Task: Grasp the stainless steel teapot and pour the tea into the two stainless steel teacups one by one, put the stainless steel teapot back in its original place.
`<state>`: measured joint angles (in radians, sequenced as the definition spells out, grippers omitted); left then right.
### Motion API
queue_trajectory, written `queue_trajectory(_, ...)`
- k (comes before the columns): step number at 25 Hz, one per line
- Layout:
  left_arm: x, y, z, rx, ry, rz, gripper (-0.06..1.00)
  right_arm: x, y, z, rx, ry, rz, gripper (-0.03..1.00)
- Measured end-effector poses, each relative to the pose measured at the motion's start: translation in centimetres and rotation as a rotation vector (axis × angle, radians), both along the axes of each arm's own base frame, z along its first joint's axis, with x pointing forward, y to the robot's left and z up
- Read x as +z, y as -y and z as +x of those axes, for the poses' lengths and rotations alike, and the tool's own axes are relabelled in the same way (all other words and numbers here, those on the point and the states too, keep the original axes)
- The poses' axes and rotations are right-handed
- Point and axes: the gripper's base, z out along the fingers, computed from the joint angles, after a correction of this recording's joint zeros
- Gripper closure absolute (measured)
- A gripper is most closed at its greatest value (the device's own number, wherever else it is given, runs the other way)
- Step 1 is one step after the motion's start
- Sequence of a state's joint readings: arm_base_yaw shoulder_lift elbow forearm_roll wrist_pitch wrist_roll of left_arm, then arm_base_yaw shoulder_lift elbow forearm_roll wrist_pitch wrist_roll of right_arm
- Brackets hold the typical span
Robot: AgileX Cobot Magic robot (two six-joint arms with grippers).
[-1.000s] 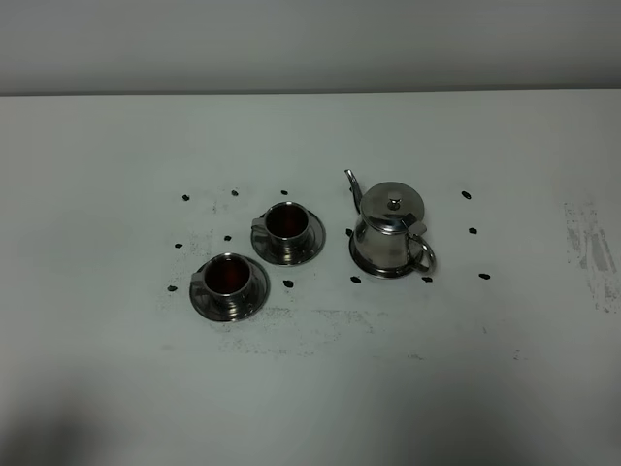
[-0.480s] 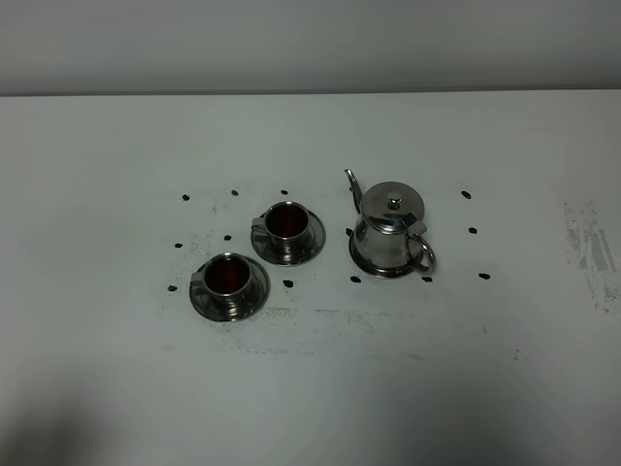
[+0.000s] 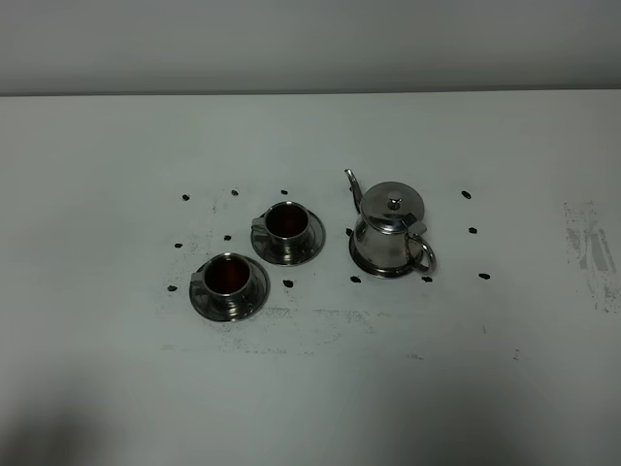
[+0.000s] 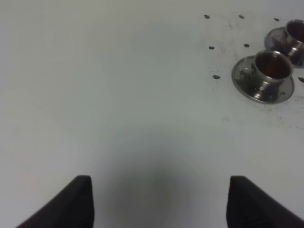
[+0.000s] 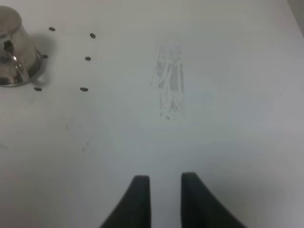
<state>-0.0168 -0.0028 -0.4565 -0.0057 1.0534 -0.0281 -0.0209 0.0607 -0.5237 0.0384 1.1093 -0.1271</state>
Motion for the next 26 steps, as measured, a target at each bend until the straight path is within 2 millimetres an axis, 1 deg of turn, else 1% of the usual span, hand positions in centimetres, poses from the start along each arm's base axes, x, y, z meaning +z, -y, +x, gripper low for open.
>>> queue_trajectory(26,-0.10,0.01,-0.04,-0.001,-0.017,0.000,0.37,0.00,0.00,0.00,0.000,0.000,0.000,0.81)
